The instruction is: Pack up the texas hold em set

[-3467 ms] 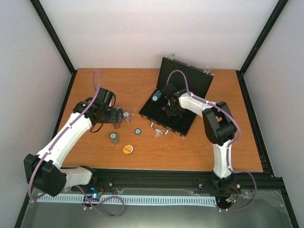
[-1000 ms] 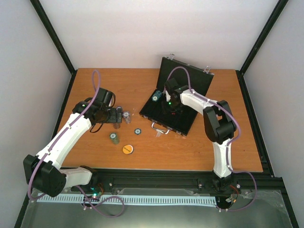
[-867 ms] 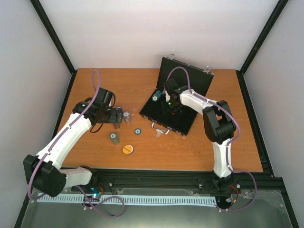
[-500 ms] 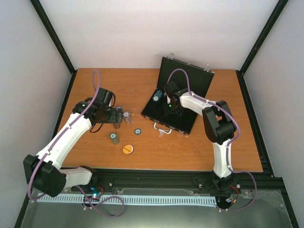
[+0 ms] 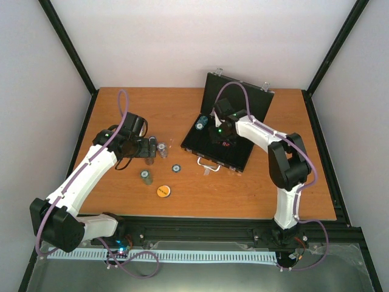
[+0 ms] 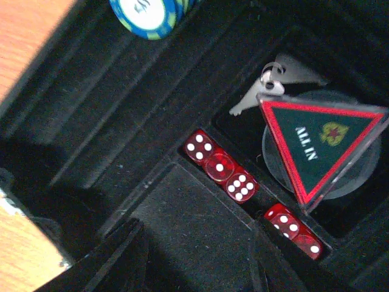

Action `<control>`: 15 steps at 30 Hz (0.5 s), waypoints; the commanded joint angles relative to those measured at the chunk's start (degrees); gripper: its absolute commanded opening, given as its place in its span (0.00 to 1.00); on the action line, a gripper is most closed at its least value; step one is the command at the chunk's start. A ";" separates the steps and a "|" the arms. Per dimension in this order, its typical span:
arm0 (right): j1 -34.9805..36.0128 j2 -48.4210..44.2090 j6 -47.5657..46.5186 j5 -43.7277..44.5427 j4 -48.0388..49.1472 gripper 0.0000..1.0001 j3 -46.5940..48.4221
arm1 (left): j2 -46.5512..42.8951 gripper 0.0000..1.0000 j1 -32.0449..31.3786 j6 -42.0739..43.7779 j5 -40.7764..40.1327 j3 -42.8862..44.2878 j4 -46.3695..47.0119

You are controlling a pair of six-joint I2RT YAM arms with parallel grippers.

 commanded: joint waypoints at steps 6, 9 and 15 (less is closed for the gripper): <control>-0.26 -1.13 -0.78 6.06 -4.68 0.49 2.97 | -0.58 1.00 0.13 -0.34 0.23 0.75 1.09; -0.26 0.27 -0.01 8.92 -6.38 0.50 2.68 | -0.52 1.00 0.12 -0.21 0.22 0.84 0.92; -0.30 1.67 0.30 10.29 -6.95 0.50 1.43 | -0.24 1.00 0.12 -0.20 0.14 0.75 0.91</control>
